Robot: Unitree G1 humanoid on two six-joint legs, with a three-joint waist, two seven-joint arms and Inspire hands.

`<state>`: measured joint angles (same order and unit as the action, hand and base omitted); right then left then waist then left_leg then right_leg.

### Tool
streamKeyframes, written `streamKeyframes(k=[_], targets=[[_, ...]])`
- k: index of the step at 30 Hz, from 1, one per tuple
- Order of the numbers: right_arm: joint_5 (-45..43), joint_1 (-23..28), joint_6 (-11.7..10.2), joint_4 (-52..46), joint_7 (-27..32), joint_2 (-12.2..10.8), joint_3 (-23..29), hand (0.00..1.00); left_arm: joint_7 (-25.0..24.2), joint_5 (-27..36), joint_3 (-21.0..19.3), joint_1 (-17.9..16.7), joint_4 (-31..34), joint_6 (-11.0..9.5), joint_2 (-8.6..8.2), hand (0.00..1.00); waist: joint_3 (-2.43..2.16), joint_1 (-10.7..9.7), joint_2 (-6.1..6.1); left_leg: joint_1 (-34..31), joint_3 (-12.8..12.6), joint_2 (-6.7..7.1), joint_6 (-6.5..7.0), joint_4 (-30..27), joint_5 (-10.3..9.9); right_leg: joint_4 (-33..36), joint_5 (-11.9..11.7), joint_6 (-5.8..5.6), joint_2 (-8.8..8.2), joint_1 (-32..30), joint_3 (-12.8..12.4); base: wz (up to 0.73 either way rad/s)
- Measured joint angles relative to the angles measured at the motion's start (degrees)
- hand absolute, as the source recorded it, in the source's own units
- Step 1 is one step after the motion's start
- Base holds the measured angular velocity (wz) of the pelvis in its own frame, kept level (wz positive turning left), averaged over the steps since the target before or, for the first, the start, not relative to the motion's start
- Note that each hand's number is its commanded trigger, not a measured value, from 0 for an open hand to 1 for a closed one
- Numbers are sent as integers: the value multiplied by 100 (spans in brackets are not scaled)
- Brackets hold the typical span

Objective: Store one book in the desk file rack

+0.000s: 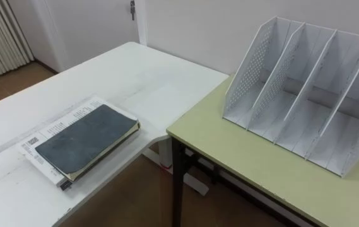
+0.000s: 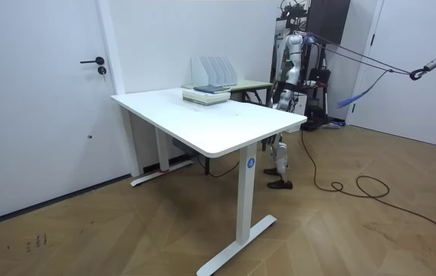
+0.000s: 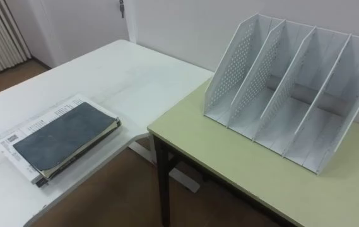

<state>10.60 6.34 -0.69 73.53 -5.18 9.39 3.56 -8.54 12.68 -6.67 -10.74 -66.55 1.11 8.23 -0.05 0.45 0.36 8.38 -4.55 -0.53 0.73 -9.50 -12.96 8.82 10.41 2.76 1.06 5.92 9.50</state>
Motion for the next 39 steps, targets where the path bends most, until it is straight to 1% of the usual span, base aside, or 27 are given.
streamKeyframes(k=[9,14,18,20,21,25,29,31,32,34,35,36,37,38,39], targets=[[-11,1,-54,-11,30,-4,-4,0,48,-1,1,1,-1,-25,-1,0,2,2,-3,-15,-37,-2,0,6,0,8,1,0,0,-4,-7,0],[-12,4,-69,-17,79,-6,-18,0,128,-31,1,0,1,-87,-6,0,4,6,-28,-12,-51,-3,0,7,0,7,1,0,0,-4,-10,0],[-17,41,-129,-16,80,-10,-17,0,171,-491,-38,13,77,-201,-6,0,1,4,-41,8,-51,-2,0,7,0,2,0,0,-1,3,-6,0],[-29,35,-177,-19,89,-17,-14,0,189,-669,-44,-10,204,-213,-8,0,2,1,-48,6,-50,-2,0,6,0,0,0,0,0,4,0,0],[-112,37,-216,-21,99,-28,-7,0,216,-840,-45,-35,281,-260,-8,0,2,2,-57,6,-50,-3,0,6,0,0,0,0,1,4,1,0],[-220,29,-372,-33,168,-48,-131,0,422,-1053,58,-3,375,-380,-22,0,4,-6,-63,19,-52,-3,0,3,0,-2,-1,0,1,10,-17,0],[-202,10,-441,-15,227,-42,-302,0,598,-1379,217,57,445,-414,-26,0,9,-13,-70,15,-30,-2,0,3,0,-4,-1,-1,2,6,-20,0],[-239,-37,-475,-14,252,-19,-465,0,736,-1939,435,101,664,-417,-28,0,18,-32,-83,5,-23,1,0,1,0,-9,-4,-3,-1,6,-6,2],[-280,-55,-478,-7,254,-19,-470,0,777,-2086,497,122,726,-417,-29,0,19,-40,-85,1,-5,4,1,0,1,-9,-5,-4,-2,6,-1,3],[-490,-107,-504,6,254,-19,-475,0,845,-2807,707,188,964,-449,-45,0,19,-74,-91,5,-5,6,1,-4,1,-11,-7,-6,-3,19,0,0],[-524,-114,-520,9,254,-19,-469,0,851,-3018,711,216,991,-472,-56,0,19,-86,-90,3,-4,7,1,-2,1,-12,-7,-6,-3,21,-1,0],[-571,-130,-568,10,252,-20,-467,0,885,-3423,737,228,1163,-476,-71,0,24,-145,-90,-7,-13,6,1,0,1,-12,-7,-6,-3,19,0,0],[-598,-140,-602,3,247,-20,-467,0,913,-3845,823,191,1582,-450,-63,0,27,-191,-84,-6,-22,7,1,-3,1,-11,-7,-6,-3,5,-3,0],[-616,-143,-610,-1,247,-20,-467,0,924,-4028,888,192,1805,-450,-54,0,30,-193,-92,-4,-25,7,2,-2,1,-10,-7,-6,-2,5,-4,0],[-664,-152,-617,-1,247,-19,-460,0,978,-4290,1000,207,2182,-488,-47,0,48,-205,-90,-4,-32,7,2,-1,2,-11,-9,-7,-2,4,-8,0]])
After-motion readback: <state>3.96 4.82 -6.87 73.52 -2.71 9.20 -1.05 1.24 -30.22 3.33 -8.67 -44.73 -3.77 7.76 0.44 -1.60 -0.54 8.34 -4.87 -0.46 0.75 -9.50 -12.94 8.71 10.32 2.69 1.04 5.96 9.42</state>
